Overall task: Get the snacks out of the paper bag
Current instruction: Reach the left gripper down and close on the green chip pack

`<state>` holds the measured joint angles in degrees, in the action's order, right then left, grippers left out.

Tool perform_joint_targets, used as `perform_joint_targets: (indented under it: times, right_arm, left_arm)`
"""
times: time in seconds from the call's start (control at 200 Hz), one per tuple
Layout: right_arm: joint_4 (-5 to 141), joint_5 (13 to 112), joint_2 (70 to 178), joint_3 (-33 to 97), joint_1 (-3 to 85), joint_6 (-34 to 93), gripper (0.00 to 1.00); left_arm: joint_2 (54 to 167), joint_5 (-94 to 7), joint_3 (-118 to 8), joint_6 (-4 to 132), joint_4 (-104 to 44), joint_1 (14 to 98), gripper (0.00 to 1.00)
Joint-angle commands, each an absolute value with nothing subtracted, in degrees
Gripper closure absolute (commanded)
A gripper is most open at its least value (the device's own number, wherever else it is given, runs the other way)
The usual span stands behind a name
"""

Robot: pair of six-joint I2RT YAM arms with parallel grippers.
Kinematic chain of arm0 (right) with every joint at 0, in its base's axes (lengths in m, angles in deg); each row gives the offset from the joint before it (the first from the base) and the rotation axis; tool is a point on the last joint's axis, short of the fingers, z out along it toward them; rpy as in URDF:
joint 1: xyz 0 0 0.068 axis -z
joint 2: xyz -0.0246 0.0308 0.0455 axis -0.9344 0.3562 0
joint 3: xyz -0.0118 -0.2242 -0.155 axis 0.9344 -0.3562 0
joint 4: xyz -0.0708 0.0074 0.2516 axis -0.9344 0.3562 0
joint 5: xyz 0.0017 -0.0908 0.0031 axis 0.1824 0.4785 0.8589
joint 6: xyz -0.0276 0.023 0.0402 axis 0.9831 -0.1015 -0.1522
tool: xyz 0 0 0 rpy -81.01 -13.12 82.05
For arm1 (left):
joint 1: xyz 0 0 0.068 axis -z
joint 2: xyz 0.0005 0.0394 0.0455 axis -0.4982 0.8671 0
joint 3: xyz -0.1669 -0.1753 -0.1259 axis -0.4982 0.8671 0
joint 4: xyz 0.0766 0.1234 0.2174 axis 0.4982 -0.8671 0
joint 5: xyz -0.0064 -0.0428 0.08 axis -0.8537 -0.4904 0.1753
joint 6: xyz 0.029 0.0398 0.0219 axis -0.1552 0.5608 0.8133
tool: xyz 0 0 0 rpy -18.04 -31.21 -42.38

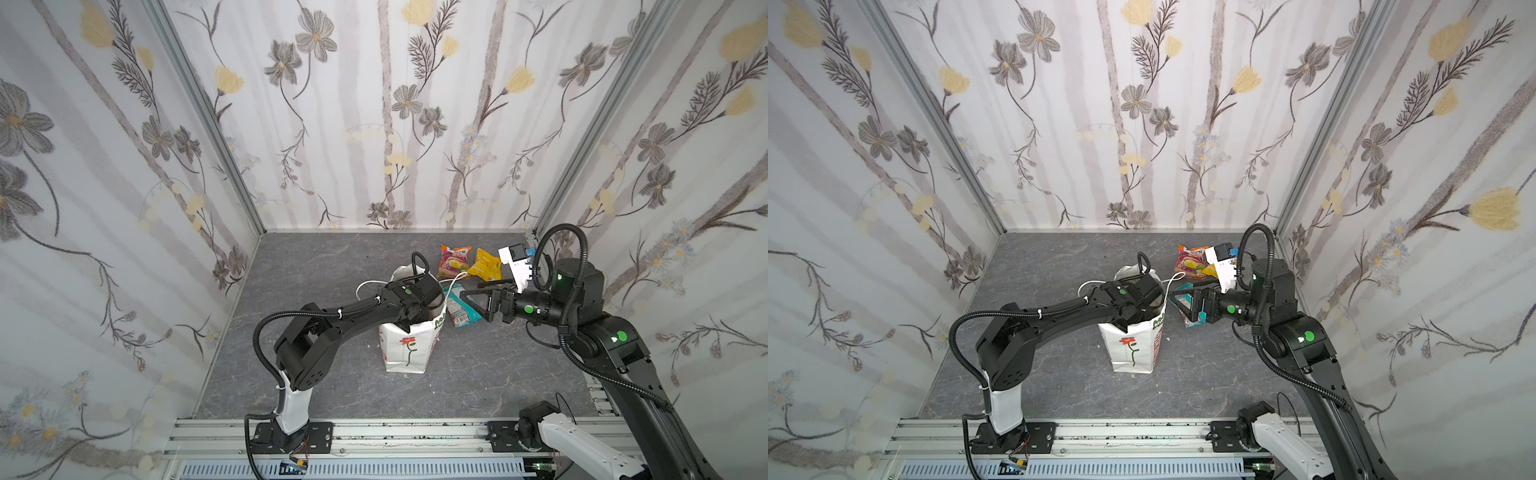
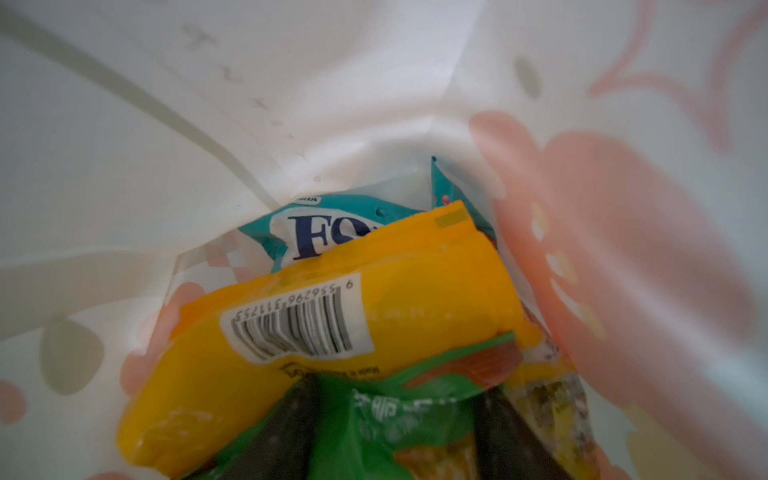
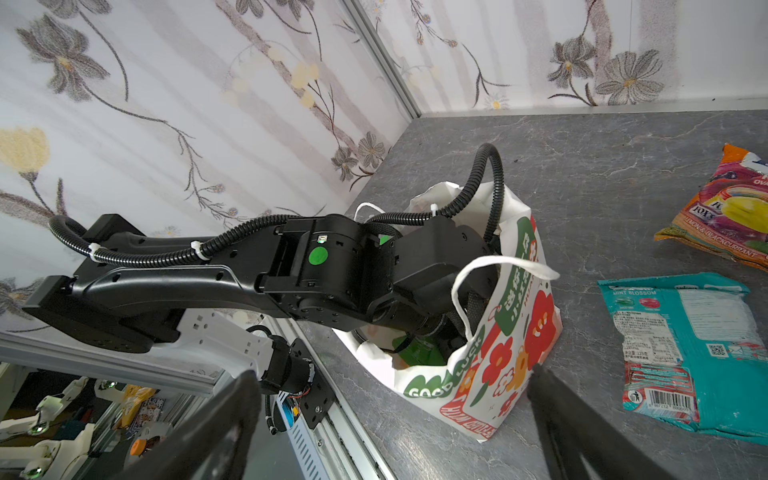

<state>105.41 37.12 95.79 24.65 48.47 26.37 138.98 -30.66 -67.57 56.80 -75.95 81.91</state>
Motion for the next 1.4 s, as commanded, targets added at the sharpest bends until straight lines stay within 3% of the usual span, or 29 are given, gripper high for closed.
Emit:
perform_joint_targets:
  times: [0.0, 0.175, 0.41, 1.394]
  right_arm:
    - [105.65, 37.25, 96.1, 24.85, 48.39, 26.86, 0.01]
    - [105.7, 37.86, 96.19, 24.71, 48.39, 26.69, 0.01]
    - [105.53, 38.48, 96.04, 24.66, 48.39, 26.51, 0.01]
    - [104.76, 42.02, 95.79, 23.66, 48.53, 26.16, 0.01]
  left_arm:
    - [139.51, -31.68, -67.47, 56.55, -78.31, 81.82, 0.54]
    - [138.64, -31.75, -68.59, 56.83, -79.57, 81.85, 0.77]
    - [137.83, -31.93, -69.59, 56.99, -80.25, 81.82, 1.0]
    - [131.33, -29.65, -77.7, 57.17, -86.37, 81.82, 1.0]
